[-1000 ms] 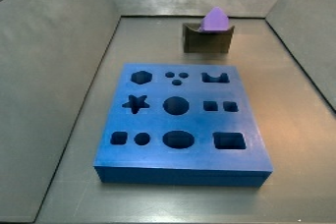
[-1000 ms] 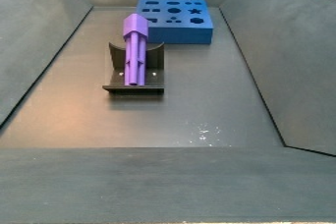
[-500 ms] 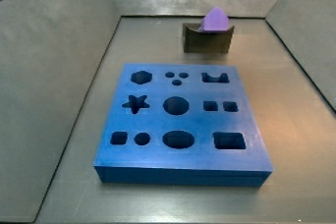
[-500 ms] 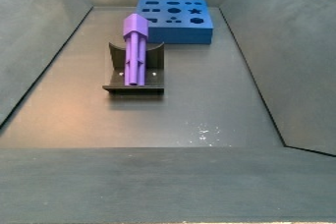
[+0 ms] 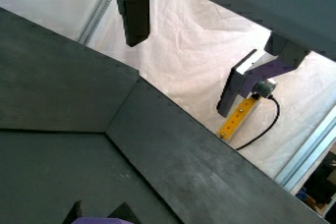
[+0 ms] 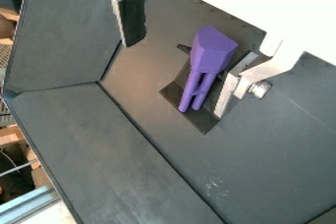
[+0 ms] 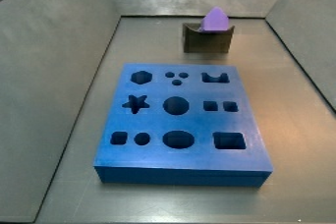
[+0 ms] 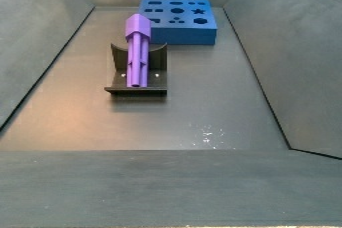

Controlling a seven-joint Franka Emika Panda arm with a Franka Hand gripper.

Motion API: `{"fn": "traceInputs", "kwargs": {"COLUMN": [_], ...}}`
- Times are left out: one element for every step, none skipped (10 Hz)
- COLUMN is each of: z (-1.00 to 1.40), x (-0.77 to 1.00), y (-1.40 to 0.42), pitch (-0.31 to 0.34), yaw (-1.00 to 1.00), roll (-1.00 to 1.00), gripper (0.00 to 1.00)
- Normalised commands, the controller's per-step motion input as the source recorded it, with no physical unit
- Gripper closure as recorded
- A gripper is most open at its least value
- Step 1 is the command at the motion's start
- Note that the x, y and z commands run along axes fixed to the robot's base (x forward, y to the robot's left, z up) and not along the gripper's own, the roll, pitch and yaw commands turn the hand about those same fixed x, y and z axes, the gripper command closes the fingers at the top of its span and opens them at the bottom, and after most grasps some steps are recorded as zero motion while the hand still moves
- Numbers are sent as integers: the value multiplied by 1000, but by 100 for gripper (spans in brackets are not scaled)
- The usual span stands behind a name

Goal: Pick up the 3 prong object. Move up. Rotate the 3 prong object. Place the 3 prong object on the fixture. Regrasp the 3 prong object. Move to above the board. Insert the 3 prong object.
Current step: Regrasp the 3 prong object.

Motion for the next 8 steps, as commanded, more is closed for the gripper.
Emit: {"fn": "traceInputs", "kwargs": {"z": [-38, -38, -37, -37, -1000, -1000, -1000, -1000], "x": [691, 691, 691, 691, 238, 239, 243, 247], "y": [-51, -51, -51, -51, 40, 41, 37, 27], "pitch": [56, 56, 56, 56, 5, 4, -4, 2], "yaw": [82, 82, 83, 83, 72, 78, 90, 83], "roll": [127, 127, 127, 127, 33, 39, 57, 65], "gripper": [0, 0, 0, 0, 0, 0, 0, 0]}}
